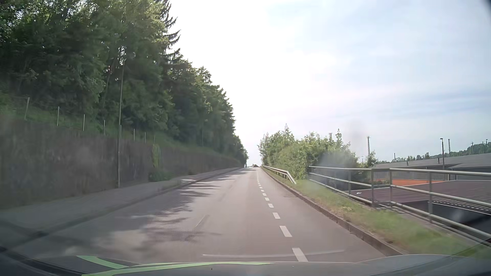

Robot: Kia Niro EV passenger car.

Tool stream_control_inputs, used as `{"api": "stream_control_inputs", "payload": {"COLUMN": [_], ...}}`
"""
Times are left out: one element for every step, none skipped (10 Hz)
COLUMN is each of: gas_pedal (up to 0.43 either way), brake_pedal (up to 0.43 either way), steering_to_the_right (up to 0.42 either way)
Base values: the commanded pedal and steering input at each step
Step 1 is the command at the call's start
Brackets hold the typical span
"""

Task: Follow the waypoints while adhering to traffic rules and regulations

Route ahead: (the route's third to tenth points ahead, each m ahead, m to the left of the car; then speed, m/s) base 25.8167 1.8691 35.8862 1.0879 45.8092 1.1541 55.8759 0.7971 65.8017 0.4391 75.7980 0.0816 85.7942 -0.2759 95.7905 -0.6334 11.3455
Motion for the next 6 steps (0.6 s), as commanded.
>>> {"api": "stream_control_inputs", "payload": {"gas_pedal": [0.177, 0.157, 0.157, 0.157, 0.15, 0.15], "brake_pedal": [0.0, 0.0, 0.0, 0.0, 0.0, 0.0], "steering_to_the_right": [0.007, 0.007, 0.007, 0.007, 0.007, 0.007]}}
